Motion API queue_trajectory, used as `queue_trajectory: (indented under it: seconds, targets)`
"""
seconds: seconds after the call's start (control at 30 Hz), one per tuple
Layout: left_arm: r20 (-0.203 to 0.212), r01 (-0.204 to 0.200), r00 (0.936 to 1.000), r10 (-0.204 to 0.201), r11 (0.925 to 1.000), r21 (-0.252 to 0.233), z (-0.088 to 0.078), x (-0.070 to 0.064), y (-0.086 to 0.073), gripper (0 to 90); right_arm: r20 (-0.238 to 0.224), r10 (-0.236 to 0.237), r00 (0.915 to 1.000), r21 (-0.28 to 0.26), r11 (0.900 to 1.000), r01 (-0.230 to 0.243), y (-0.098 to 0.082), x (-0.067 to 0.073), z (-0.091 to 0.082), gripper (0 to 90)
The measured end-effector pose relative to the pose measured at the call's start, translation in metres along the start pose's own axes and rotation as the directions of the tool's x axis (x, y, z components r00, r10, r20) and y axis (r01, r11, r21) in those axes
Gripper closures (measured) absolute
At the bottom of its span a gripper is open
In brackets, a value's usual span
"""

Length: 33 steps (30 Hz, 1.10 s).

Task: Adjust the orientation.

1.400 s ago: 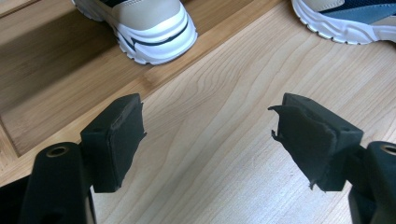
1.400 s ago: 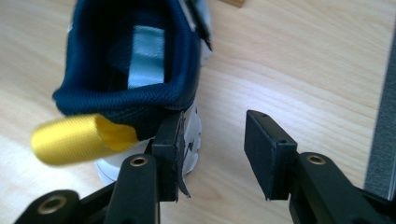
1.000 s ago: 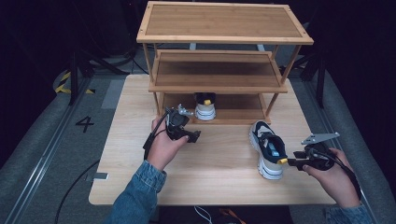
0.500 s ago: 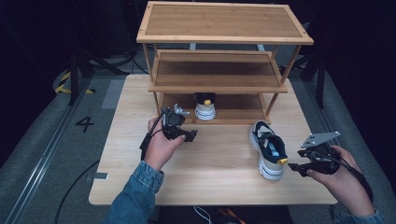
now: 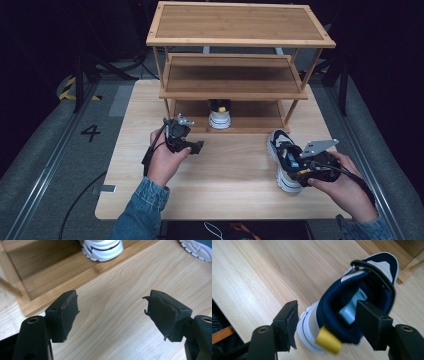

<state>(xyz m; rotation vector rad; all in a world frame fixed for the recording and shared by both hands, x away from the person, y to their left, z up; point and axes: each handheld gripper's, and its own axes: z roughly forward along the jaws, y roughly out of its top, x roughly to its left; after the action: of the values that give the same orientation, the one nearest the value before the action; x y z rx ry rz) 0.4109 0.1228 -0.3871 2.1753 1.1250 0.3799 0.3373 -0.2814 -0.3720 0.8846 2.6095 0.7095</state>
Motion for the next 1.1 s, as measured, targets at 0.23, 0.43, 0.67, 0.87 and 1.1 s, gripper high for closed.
queue_trajectory:
  seconds: [0.23,0.43,0.67,0.87,1.1]
  targets:
    - [-0.015,0.026,0.9995,-0.026,0.9997,0.002,-0.010,0.007,-0.010,25.0,-0.045,0.018,0.9989,0.061,0.998,-0.015,0.005,-0.004,0.025,41.4]
    - [-0.034,0.038,0.9987,-0.038,0.9993,-0.005,-0.017,0.012,-0.016,25.0,-0.081,0.026,0.9964,0.113,0.993,-0.017,0.008,-0.004,0.038,49.0]
    - [-0.042,0.049,0.9979,-0.049,0.9987,-0.012,-0.021,0.014,-0.020,25.0,-0.093,0.055,0.9942,0.154,0.987,-0.040,0.010,-0.010,0.041,67.4]
    - [-0.055,0.064,0.9964,-0.065,0.9978,-0.016,-0.027,0.018,-0.027,25.0,-0.073,0.057,0.9957,0.167,0.985,-0.044,0.015,-0.013,0.038,74.0]
    - [-0.078,0.093,0.9925,-0.094,0.9956,-0.009,-0.038,0.025,-0.038,25.0,-0.100,0.038,0.9943,0.101,0.994,-0.028,0.032,-0.012,0.034,74.2]
